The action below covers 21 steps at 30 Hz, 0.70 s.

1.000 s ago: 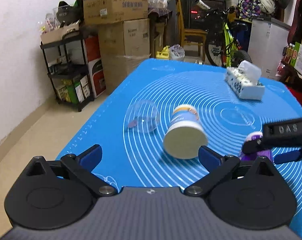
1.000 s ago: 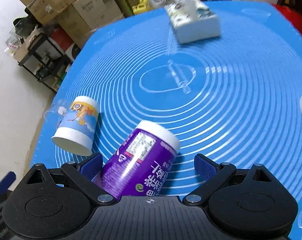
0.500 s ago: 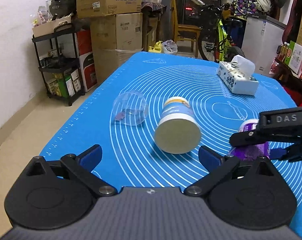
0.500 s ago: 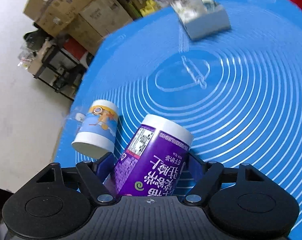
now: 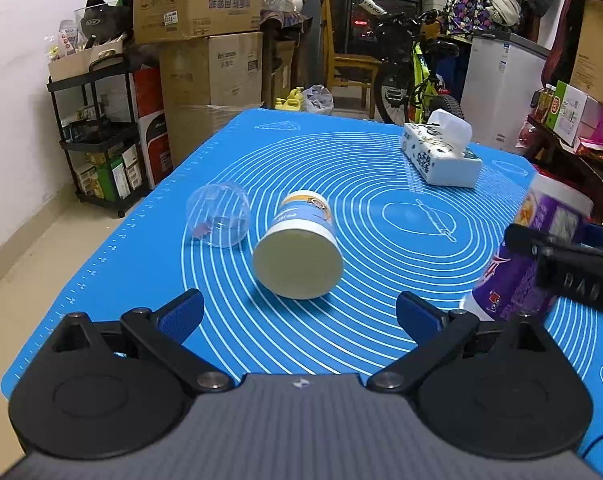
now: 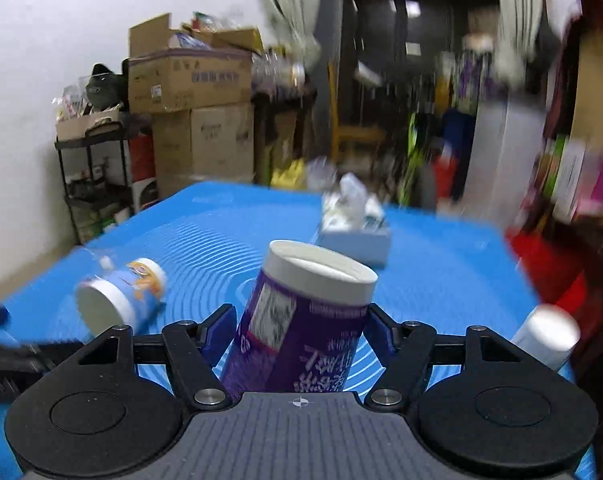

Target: Flip cup upside down

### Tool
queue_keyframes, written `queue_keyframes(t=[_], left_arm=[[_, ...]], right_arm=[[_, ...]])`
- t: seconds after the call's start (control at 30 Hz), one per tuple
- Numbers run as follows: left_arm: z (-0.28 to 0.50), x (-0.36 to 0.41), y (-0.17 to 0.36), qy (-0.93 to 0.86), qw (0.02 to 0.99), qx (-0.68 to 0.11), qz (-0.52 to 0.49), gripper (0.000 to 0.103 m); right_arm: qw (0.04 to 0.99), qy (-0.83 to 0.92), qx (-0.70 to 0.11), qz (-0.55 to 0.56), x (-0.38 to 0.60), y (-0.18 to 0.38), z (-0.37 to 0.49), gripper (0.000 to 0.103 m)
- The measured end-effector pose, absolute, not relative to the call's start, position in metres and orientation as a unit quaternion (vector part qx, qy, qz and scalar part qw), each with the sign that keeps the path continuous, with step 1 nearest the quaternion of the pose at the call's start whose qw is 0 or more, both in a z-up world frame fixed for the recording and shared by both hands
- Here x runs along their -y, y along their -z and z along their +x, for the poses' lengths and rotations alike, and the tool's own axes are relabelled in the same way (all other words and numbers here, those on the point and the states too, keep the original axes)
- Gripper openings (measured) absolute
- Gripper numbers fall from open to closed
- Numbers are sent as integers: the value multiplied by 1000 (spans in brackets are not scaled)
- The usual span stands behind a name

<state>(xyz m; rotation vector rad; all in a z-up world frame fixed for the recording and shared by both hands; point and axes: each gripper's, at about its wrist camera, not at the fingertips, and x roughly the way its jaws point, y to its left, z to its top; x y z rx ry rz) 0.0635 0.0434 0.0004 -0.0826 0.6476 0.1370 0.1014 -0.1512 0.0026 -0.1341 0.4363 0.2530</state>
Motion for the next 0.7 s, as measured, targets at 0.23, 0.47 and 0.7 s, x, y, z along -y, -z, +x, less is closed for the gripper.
queue_keyframes(t=[0.23, 0.47, 0.7], left_arm=[[60, -33, 3, -55, 943, -326, -36, 101], [58, -25, 5, -49, 942, -330, -30, 101], [53, -17, 3, -39, 943, -331, -23, 101]], right_arm=[[967, -132, -191, -105, 157, -1, 76, 69], [960, -145, -229, -72, 161, -1, 97, 71], [960, -146, -233, -60, 166, -1, 92, 85]])
